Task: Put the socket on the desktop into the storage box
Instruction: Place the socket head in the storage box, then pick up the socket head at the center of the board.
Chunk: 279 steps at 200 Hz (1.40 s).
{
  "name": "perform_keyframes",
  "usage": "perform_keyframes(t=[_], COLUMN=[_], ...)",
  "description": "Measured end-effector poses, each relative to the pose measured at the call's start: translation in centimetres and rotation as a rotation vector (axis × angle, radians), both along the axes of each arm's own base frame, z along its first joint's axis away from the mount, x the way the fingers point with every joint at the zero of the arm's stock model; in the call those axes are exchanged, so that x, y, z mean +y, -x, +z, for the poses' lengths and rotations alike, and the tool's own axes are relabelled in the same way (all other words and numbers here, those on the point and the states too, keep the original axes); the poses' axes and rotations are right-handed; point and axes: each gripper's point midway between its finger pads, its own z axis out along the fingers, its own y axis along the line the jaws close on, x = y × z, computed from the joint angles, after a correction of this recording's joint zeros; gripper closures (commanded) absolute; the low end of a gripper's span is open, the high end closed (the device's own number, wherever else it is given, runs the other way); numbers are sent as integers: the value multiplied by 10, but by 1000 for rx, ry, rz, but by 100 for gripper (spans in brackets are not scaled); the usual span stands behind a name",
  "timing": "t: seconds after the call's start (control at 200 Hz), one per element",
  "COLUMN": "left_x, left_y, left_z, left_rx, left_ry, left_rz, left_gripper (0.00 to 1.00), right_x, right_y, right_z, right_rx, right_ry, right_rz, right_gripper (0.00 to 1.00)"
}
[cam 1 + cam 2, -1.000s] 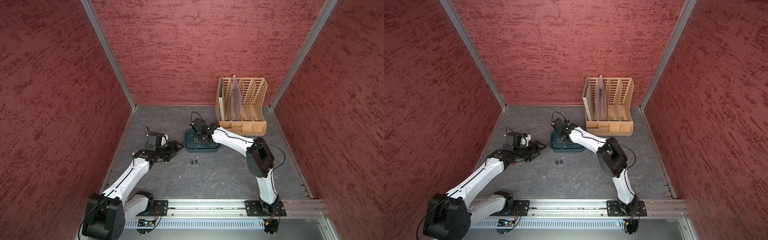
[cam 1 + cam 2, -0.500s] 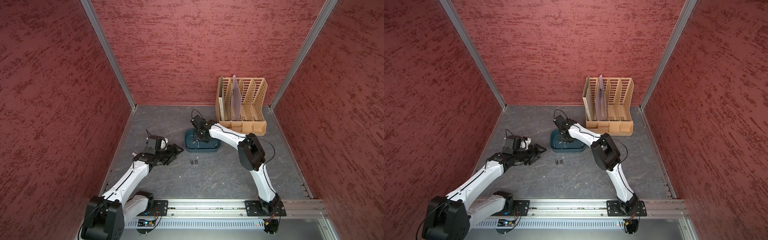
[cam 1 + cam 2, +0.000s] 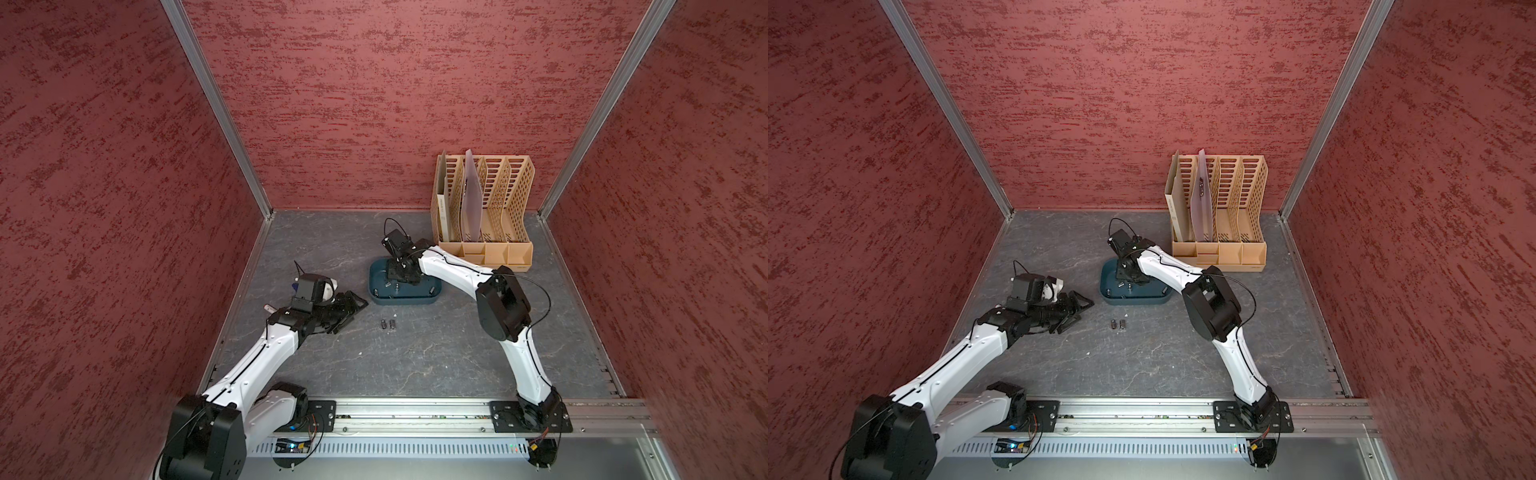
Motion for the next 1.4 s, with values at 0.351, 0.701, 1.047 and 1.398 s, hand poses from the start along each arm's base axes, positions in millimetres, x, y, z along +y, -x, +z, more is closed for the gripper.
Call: perform_keyframes(t=[0.351,0.701,1.047,1.398], left_x=[-6,-20,-38,-54], left_y=[9,9,7,3], left_z=[-8,-7,-11,-16], left_rx=[31,34,41,40], left_ry=[-53,-118,-192,-264], left_rz=[-32,-79,-131,-169], left_gripper=[27,28,32,36], right_x=[-3,-13,-48,-71], right_y=[35,83,125,165], right_z=[36,71,81,73], right_rx=[-33,-71,-86,-87], right_ry=[-23,-104,-157,-235], right_rz=[59,128,143,180], right_gripper=[33,41,52,52])
